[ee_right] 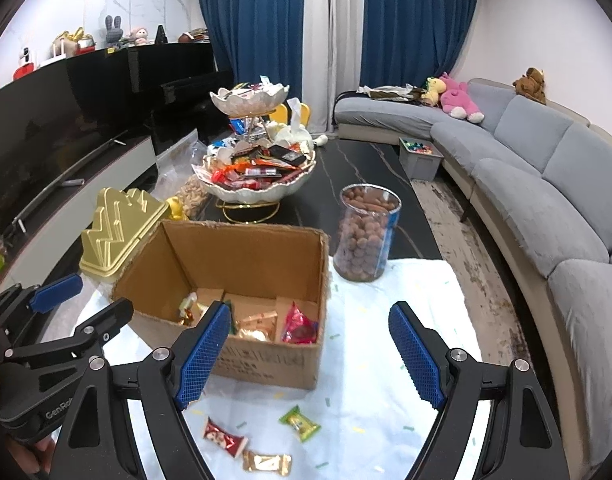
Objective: Organize snacks
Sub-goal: 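Withdraw both tools from the box toward the snacks on the cloth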
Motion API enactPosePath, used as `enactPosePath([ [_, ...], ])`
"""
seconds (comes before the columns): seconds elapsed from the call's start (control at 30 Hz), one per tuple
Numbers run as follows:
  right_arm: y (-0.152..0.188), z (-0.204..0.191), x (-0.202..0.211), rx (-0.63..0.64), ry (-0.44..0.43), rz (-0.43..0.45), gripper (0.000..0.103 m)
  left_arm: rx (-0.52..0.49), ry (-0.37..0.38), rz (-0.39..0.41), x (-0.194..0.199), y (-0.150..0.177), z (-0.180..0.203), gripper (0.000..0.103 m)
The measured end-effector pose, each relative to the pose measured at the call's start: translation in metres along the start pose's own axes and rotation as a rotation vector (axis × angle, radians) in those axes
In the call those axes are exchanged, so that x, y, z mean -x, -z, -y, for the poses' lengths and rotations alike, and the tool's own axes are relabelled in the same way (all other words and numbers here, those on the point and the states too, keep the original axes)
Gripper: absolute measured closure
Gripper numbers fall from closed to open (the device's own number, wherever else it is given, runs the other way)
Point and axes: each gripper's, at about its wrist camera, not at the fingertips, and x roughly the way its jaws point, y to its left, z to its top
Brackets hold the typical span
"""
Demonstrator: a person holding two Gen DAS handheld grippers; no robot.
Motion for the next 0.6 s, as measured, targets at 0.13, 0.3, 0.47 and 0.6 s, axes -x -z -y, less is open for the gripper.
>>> enactPosePath([
  [0.13,0.01,0.004,0.001,-0.001,0.007,-0.009,0.021,-0.012,0.009,-0.003,0.001,0.009,0.005,0.036],
  [0.3,0.022,0.006,-0.001,0.001,0.012,-0.023,0.021,-0.025,0.018,-0.008,0.002,0.021,0.01,0.033],
  [0.47,0.035,0.006,0.002,0.0,0.027,-0.021,0.021,-0.045,0.023,-0.012,0.0,0.038,0.014,0.033],
  [0.6,0.05,0.004,0.001,0.012,0.037,-0.025,0.021,-0.054,0.033,-0.028,-0.003,0.051,0.016,0.032],
])
